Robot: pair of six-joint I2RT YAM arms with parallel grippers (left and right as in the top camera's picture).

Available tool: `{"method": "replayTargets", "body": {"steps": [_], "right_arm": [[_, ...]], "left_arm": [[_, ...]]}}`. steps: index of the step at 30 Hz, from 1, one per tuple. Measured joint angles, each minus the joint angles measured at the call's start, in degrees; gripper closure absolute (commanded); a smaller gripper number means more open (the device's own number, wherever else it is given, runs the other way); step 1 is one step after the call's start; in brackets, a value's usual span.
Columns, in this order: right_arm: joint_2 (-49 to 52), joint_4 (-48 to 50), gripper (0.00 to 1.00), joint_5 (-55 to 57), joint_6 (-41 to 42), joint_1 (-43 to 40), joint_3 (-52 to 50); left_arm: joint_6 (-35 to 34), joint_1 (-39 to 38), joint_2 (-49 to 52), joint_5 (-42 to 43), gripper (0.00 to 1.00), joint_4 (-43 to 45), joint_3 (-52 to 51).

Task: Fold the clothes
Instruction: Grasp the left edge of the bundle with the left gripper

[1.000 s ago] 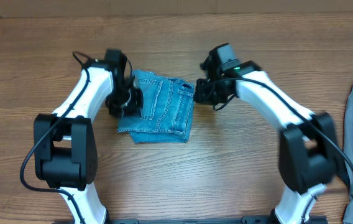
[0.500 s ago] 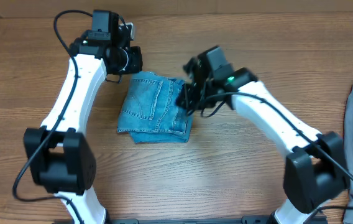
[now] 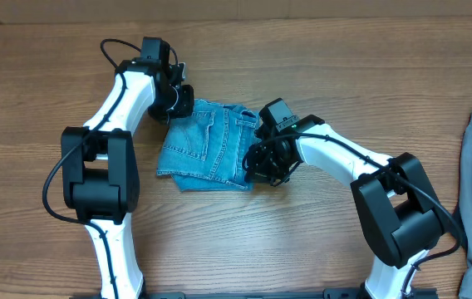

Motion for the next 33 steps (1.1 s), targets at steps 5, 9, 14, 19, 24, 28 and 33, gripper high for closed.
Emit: {"method": "replayTargets", "body": {"steps": [5,9,14,19,24,28,33], "right_arm": [[-0.33,-4.04,0.92,2.32,-2.32,-1.33,-0.22],[-3.85,-7.67,0.91,4.07,-5.42,-2.16,-0.13],[-11.69,-8.96,0.66,6.69,-7.74,-2.49,0.15],[-19.50,-9.07,0.55,7.52,-9.75,-2.75,0.50],[-24.94,-9.14,0.50,7.87,-10.23,-2.84,0.61],[-27.96,-9.11,0.48,7.87,-10.54,-2.84,0.70],[-28.72,-9.33,0.48,7.91,-10.56,-2.84,0.72]], "left_arm": [[0.61,1.46,0.20,-1.53,0.56,-13.20,10.56],[0.35,3.54,-0.09,-2.16,0.66,-23.19,22.45],[0.85,5.03,-2.21,-1.95,0.42,-33.20,30.12],[1.11,4.48,-2.84,-3.04,0.00,-37.57,29.07],[1.46,5.57,-2.82,-1.81,0.00,-31.36,19.80],[3.43,7.61,-2.75,2.19,0.00,-23.02,8.13],[7.06,9.14,-2.71,9.99,0.00,-13.53,-2.51]]}}
